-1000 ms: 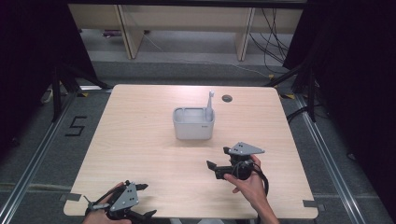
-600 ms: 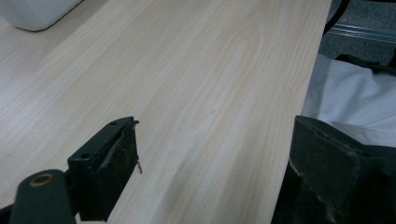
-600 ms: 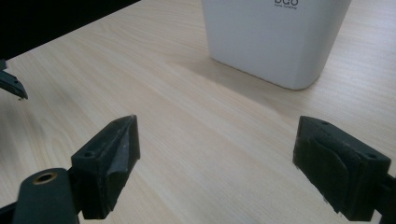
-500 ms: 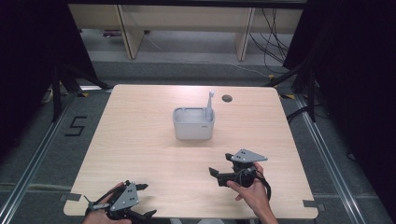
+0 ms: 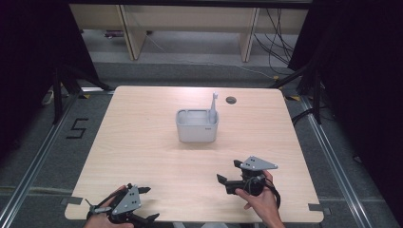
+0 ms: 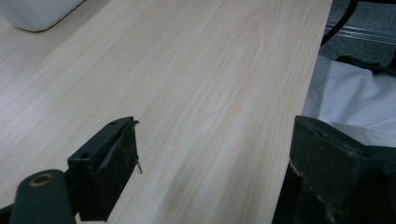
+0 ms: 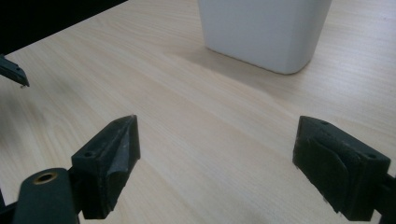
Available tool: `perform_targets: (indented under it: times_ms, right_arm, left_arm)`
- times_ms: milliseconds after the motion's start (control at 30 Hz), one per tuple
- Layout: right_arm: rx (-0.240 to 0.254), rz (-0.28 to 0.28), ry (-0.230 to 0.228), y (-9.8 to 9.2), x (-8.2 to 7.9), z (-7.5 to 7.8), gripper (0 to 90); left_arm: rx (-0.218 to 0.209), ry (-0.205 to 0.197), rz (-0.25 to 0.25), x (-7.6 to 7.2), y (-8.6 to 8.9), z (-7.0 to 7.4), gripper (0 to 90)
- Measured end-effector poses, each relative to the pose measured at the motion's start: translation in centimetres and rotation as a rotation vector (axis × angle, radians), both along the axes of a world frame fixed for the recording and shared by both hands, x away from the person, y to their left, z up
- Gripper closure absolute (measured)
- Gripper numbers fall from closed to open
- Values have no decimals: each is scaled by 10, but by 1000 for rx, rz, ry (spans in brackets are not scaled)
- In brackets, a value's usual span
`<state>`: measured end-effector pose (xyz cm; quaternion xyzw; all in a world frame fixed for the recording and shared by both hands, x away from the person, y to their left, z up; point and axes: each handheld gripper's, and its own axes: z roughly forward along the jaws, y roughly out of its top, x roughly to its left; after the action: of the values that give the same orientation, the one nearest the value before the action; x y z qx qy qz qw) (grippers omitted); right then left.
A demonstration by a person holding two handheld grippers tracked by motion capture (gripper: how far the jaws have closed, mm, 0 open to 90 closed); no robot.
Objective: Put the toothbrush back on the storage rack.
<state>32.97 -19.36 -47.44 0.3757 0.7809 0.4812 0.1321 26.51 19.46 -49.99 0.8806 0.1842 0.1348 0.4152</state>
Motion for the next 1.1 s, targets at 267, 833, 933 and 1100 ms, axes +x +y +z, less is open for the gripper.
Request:
perform_targets:
  times_ms: [267,833,933,1100]
  right_arm:
    - [-9,-11,3,-2,-10,-4,155]
    - [-78,12,0,-12,-29,-7,154]
    - [-96,12,27,-15,-34,-7,154]
    - [-101,-7,64,-17,-41,-9,154]
  left_arm:
    - [8,-13,4,0,0,0,147]
    - [7,-13,1,0,1,0,147]
    - [11,-9,-3,0,1,1,147]
    - [6,-15,6,0,0,0,147]
